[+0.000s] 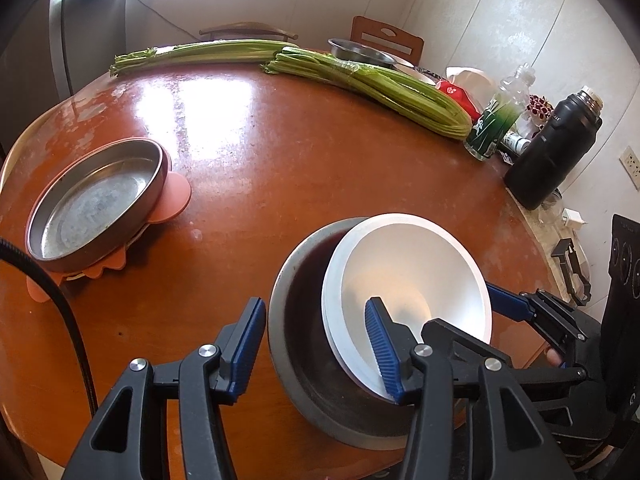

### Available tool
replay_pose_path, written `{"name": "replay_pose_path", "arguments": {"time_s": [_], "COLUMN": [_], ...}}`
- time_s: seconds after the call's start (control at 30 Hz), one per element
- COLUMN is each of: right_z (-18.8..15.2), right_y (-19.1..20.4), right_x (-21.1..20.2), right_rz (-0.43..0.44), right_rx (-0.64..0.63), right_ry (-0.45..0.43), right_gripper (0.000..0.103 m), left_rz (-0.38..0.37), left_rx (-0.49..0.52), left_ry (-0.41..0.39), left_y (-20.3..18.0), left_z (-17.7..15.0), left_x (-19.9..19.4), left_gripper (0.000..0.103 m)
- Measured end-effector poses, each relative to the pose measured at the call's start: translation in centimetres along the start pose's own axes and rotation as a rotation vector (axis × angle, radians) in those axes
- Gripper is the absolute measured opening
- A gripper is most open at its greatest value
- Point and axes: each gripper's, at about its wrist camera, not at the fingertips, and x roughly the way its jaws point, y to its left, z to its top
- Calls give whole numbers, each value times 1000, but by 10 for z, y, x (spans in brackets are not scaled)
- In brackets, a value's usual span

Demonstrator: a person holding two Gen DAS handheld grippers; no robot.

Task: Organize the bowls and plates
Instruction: 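Grasp the steel bowl rim with the left tool, then lift the steel bowl with the left tool and carry it toward the steel pan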

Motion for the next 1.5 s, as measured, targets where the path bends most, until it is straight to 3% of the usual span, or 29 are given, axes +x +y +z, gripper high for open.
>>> {"name": "replay_pose_path", "arguments": {"time_s": [0.97,1.5], "right_z": [-7,-4], "right_y": [13,15], "right_x": [16,18], "right_rz": [33,42], "right_rx": [-19,-24], "right_ry": [77,89], "right_gripper": [74,75], "left_rz": [-60,-49], "left_rx": [-10,-3], "left_ry": [62,65], "left_y": [2,0], "left_z": [-4,-3], "left_x": [22,24], "left_gripper": [56,58]}}
